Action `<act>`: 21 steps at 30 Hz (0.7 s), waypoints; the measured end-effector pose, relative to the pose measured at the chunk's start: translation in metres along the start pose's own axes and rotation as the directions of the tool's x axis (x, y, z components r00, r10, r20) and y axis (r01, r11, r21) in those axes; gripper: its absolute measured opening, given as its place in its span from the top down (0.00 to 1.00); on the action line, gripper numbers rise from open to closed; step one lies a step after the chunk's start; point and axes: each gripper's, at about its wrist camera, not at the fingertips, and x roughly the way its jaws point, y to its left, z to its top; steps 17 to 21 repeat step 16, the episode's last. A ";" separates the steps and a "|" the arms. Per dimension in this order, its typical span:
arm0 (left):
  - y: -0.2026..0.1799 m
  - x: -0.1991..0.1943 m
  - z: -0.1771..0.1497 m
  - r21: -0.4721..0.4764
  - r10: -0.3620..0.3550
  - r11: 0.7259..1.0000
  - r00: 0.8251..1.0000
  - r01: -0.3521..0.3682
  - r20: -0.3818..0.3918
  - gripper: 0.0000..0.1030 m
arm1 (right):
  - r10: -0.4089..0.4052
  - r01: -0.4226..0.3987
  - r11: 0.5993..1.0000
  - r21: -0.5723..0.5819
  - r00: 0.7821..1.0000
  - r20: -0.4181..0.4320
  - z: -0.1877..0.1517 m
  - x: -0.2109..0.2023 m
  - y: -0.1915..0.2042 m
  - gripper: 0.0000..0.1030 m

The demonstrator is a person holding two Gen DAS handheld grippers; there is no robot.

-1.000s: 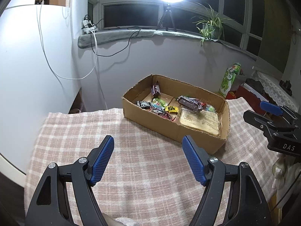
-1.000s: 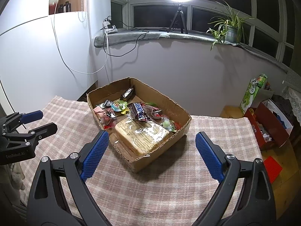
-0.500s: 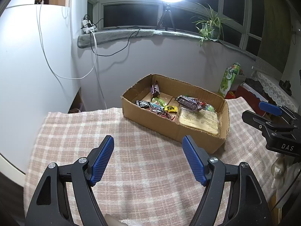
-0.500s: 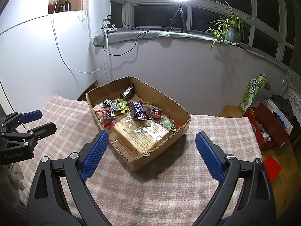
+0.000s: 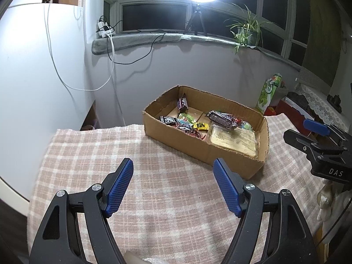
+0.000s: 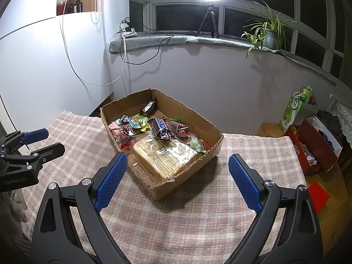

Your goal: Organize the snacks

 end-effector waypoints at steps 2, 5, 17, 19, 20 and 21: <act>0.000 0.000 0.000 -0.005 0.007 1.000 1.000 -0.007 -0.003 0.27 | -0.001 0.001 1.000 -0.001 1.000 0.000 0.000 0.000 0.001 0.08; 0.002 0.002 0.000 -0.012 0.010 1.000 1.000 -0.010 -0.007 0.27 | -0.001 0.001 1.000 -0.001 1.000 0.000 0.000 0.000 0.000 0.08; 0.003 0.002 -0.003 -0.024 0.008 1.000 1.000 -0.008 -0.005 0.27 | -0.003 0.003 1.000 -0.002 1.000 -0.004 -0.004 -0.001 -0.003 0.08; 0.003 0.002 -0.003 -0.024 0.008 1.000 1.000 -0.008 -0.005 0.27 | -0.003 0.003 1.000 -0.002 1.000 -0.004 -0.004 -0.001 -0.003 0.08; 0.003 0.002 -0.003 -0.024 0.008 1.000 1.000 -0.008 -0.005 0.27 | -0.003 0.003 1.000 -0.002 1.000 -0.004 -0.004 -0.001 -0.003 0.08; 0.003 0.002 -0.003 -0.024 0.008 1.000 1.000 -0.008 -0.005 0.27 | -0.003 0.003 1.000 -0.002 1.000 -0.004 -0.004 -0.001 -0.003 0.08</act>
